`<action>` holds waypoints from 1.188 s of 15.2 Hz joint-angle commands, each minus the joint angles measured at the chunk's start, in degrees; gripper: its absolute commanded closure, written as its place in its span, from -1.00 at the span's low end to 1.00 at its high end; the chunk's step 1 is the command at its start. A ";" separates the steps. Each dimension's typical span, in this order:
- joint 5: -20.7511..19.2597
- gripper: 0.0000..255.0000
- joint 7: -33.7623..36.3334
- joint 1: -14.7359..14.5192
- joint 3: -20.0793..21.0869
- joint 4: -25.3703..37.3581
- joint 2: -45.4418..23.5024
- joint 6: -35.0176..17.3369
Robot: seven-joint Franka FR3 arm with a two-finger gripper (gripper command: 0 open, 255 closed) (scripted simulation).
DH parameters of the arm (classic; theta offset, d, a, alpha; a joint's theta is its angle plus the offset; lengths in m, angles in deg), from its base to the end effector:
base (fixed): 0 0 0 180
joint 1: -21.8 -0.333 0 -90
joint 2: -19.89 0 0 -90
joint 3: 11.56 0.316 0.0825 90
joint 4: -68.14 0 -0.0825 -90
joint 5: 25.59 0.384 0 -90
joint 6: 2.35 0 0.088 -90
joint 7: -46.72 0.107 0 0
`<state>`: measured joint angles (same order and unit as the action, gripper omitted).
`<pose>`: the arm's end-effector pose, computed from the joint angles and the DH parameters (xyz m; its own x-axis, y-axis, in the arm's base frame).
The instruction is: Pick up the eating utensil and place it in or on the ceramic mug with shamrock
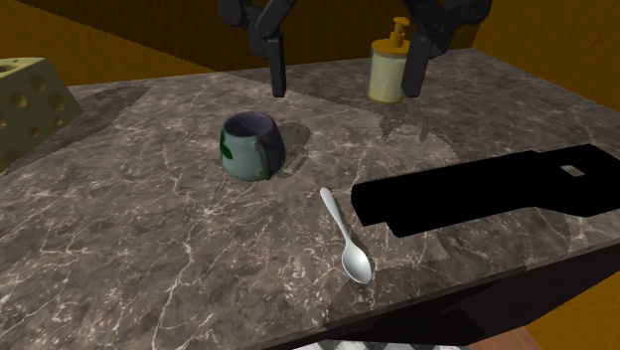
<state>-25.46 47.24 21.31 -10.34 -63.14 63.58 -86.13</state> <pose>0.3021 0.0115 0.6044 0.9977 0.0141 -0.0664 0.0150 -0.9998 0.0130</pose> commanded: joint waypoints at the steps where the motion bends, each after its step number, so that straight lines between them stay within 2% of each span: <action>1: 0.00 -1.00 0.00 0.00 0.00 0.00 0.00 0.00; 10: -3.35 -1.00 -8.75 -1.50 -3.10 -17.58 0.42 -18.43; 18: -6.98 -1.00 -16.06 -1.98 -6.50 -28.38 -7.13 -38.07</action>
<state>-31.82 32.32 19.23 -16.24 -90.14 57.61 -121.29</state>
